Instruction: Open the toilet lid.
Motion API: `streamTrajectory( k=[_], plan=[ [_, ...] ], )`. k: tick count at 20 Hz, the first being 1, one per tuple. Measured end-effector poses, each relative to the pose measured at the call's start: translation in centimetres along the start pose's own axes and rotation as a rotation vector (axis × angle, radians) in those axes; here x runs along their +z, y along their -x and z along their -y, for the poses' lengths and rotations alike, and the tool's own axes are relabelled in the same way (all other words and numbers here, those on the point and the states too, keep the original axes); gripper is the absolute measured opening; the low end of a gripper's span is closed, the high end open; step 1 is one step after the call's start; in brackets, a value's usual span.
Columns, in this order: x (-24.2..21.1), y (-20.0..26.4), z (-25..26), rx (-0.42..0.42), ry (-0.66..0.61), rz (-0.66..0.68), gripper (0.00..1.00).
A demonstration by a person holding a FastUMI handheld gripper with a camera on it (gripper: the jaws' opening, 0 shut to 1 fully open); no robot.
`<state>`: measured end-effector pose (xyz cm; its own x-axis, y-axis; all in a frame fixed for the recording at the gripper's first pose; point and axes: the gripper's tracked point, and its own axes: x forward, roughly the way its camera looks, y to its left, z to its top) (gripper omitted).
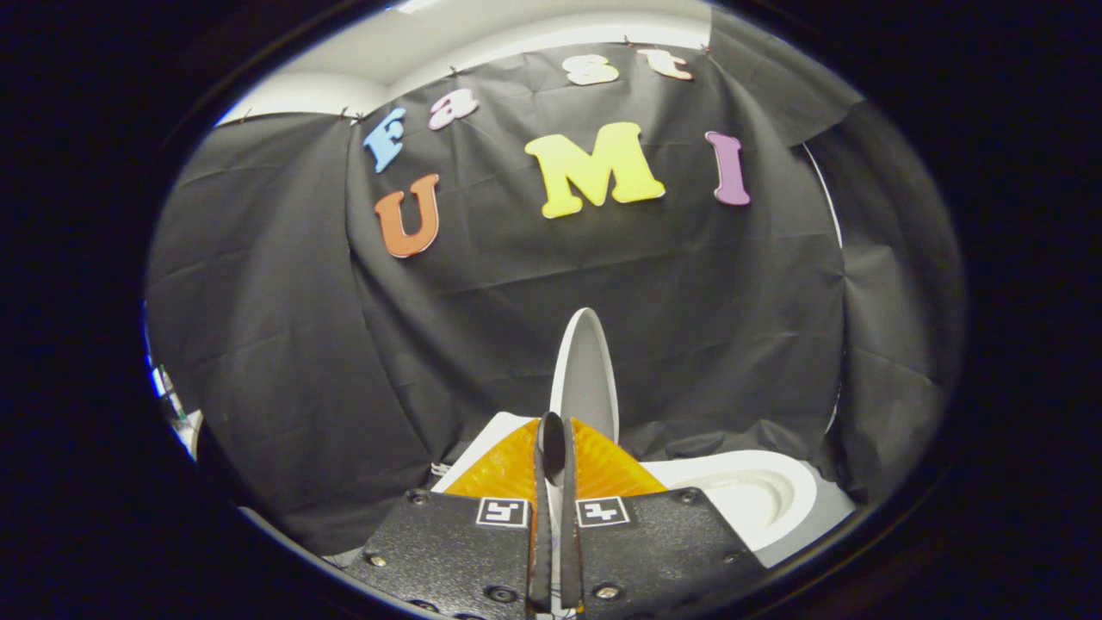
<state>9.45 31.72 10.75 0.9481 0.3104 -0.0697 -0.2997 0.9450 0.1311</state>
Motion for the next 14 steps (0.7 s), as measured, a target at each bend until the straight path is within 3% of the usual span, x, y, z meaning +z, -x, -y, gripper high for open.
streamTrajectory(
  k=[6,8,11,14],
  plan=[
    [-0.6,-1.2,-2.7,0.031,0.083,-0.009,0.08],
    [-0.8,-1.4,-3.7,0.068,0.097,-0.018,0.13],
    [-1.9,-2.3,-3.8,0.092,0.136,-0.069,0.31],
    [-1.5,-2.2,-3.9,0.119,0.139,-0.034,0.48]
  ],
)
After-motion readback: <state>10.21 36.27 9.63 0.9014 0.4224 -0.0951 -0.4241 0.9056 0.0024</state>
